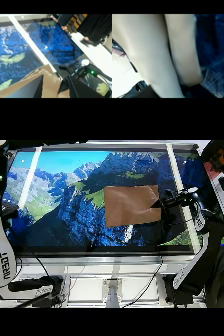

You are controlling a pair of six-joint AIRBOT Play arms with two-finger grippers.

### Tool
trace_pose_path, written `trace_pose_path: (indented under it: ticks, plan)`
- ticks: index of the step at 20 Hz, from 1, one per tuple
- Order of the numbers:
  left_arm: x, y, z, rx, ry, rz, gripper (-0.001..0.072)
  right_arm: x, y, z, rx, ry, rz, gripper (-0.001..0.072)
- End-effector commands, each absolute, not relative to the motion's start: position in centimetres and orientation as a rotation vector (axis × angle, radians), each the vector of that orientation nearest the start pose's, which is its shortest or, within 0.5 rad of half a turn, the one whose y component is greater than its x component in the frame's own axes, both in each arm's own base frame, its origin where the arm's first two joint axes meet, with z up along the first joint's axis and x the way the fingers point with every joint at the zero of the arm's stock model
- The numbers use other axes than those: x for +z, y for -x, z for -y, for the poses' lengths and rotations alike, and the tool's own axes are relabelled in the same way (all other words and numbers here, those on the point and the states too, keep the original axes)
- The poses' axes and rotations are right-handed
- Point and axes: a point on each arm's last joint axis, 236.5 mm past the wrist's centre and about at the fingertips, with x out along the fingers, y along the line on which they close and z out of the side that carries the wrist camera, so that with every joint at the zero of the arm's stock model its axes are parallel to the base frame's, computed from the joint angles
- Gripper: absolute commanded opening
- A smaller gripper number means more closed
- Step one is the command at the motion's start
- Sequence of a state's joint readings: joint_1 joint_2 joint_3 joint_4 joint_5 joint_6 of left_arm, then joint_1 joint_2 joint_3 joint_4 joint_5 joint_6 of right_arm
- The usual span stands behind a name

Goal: Fold the clothes and pants, and hang the long-sleeved shirts on hangers.

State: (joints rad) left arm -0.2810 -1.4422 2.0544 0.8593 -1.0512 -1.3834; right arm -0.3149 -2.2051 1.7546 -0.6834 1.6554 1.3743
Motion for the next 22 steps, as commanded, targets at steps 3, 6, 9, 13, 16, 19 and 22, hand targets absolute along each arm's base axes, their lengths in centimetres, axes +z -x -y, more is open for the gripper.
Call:
trace_pose_path:
  ticks: [3, 6, 9, 13, 16, 19, 22]
  plan:
    - [36.3, -43.1, 26.6, -0.849, 0.241, -0.438, 0.0358, -9.4, -44.7, -5.3, 0.651, -1.027, -1.649, 0.0011]
    - [36.3, -43.1, 26.6, -0.849, 0.241, -0.438, 0.0358, -5.2, -46.0, -3.4, 0.648, -1.035, -1.555, 0.0008]
    - [36.3, -43.1, 26.6, -0.849, 0.241, -0.438, 0.0357, -3.7, -46.4, 3.0, 0.37, -0.86, -1.504, 0.0008]
    - [36.3, -43.0, 26.7, -0.852, 0.244, -0.439, 0.0357, -3.1, -42.7, 12.5, 0.009, -0.724, -1.55, 0.0008]
    - [36.8, -42.5, 27.2, -0.884, 0.275, -0.437, 0.0357, -2.7, -38.5, 19.2, -0.243, -0.658, -1.6, 0.0008]
    - [37.1, -42.2, 27.5, -0.902, 0.292, -0.436, 0.0357, -1.1, -33.6, 25.6, -0.483, -0.64, -1.604, 0.0008]
    - [37.1, -42.3, 27.5, -0.901, 0.292, -0.437, 0.0357, 1.7, -28.2, 30.9, -0.68, -0.687, -1.549, 0.0008]
